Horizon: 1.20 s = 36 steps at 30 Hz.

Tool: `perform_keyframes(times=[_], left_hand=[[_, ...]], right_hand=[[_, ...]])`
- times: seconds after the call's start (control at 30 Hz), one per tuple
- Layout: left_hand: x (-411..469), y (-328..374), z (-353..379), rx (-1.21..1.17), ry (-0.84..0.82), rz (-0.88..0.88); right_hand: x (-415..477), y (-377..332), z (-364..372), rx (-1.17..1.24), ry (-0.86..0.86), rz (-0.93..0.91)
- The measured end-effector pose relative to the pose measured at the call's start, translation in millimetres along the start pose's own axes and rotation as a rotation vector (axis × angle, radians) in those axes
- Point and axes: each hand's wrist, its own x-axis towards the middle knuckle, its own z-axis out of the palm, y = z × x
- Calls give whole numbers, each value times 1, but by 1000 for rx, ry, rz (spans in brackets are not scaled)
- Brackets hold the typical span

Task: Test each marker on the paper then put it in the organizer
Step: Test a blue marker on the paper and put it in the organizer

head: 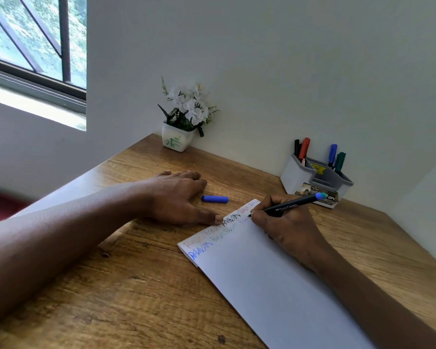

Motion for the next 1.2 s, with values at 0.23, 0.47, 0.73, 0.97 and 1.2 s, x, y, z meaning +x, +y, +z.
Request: perform_keyframes(times=[0.23,0.47,0.73,0.97,1.2], left_hand=[[0,0,-2,3,-9,6],[-1,-1,-2,-9,-16,7],[1,-4,3,-16,0,25],[6,-15,14,-117,288,113],[11,-4,17,-57,493,178]], right_hand=[[1,1,1,4,0,26],[0,0,7,-71,85,-17],[1,2,2,230,74,131],[3,4,-5,506,34,147],[0,7,-13,542,-13,109]])
